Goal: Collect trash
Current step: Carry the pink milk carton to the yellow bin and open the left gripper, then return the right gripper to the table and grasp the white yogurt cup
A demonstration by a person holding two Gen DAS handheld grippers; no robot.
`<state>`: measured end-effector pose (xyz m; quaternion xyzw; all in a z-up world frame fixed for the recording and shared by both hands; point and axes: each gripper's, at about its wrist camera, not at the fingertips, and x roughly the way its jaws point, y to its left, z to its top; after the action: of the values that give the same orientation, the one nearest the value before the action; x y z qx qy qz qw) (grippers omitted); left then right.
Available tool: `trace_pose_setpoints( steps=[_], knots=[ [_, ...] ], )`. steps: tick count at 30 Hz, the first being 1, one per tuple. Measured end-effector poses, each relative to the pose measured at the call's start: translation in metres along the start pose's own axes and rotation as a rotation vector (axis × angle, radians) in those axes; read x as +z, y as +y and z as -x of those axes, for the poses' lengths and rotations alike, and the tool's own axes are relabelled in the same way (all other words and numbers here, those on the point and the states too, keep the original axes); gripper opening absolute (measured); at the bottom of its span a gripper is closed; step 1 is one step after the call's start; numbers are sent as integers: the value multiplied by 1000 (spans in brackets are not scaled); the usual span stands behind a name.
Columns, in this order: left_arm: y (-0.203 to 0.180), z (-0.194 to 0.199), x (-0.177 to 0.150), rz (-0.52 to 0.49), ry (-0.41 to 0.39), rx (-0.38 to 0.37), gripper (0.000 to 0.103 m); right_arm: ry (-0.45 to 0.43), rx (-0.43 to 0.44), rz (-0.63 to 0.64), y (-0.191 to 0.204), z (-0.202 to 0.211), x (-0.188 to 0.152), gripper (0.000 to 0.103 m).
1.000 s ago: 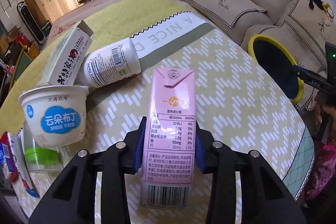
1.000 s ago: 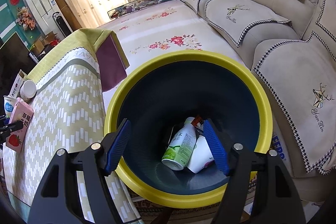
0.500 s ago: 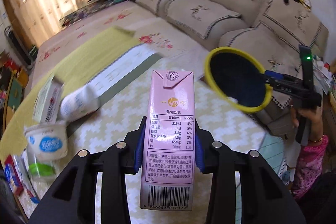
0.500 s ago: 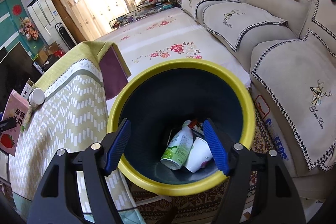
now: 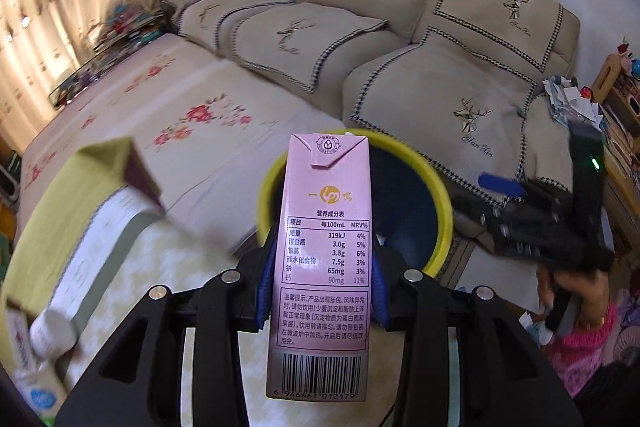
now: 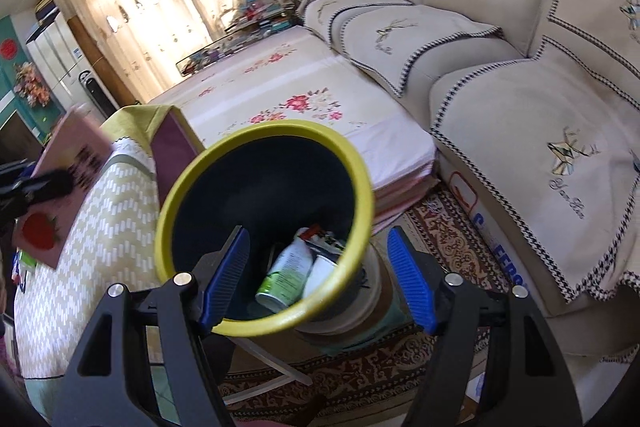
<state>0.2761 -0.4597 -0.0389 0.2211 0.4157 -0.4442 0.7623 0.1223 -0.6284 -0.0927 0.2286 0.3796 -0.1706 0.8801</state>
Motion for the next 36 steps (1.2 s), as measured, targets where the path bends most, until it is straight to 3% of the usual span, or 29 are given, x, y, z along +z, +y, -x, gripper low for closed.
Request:
trace_pose_setpoints(
  steps=[5,10,15,18,27,31,33,36],
  knots=[
    [-21,-50,26,6,33,-11,39,4,-13,-20,-12,2,-4,68],
    [-26,-77,29,27,48,-4,39,6,-15,-28,-15,2,-5,68],
    [-22,-64,19,34,13,18,57,10,-1,-10,-5,1,-3,68],
    [-16,-47,9,38,-4,36,62,14,8,3,3,0,-2,68],
    [26,28,-59,139,-116,75,80,45,31,89,48,-12,-1,68],
    [59,70,-111,221,-178,123,85,55,39,140,76,-17,1,68],
    [75,92,-138,253,-214,151,89,60,38,167,91,-19,2,68],
    [100,127,-185,298,-265,255,92,65,46,210,118,-23,5,68]
  ],
)
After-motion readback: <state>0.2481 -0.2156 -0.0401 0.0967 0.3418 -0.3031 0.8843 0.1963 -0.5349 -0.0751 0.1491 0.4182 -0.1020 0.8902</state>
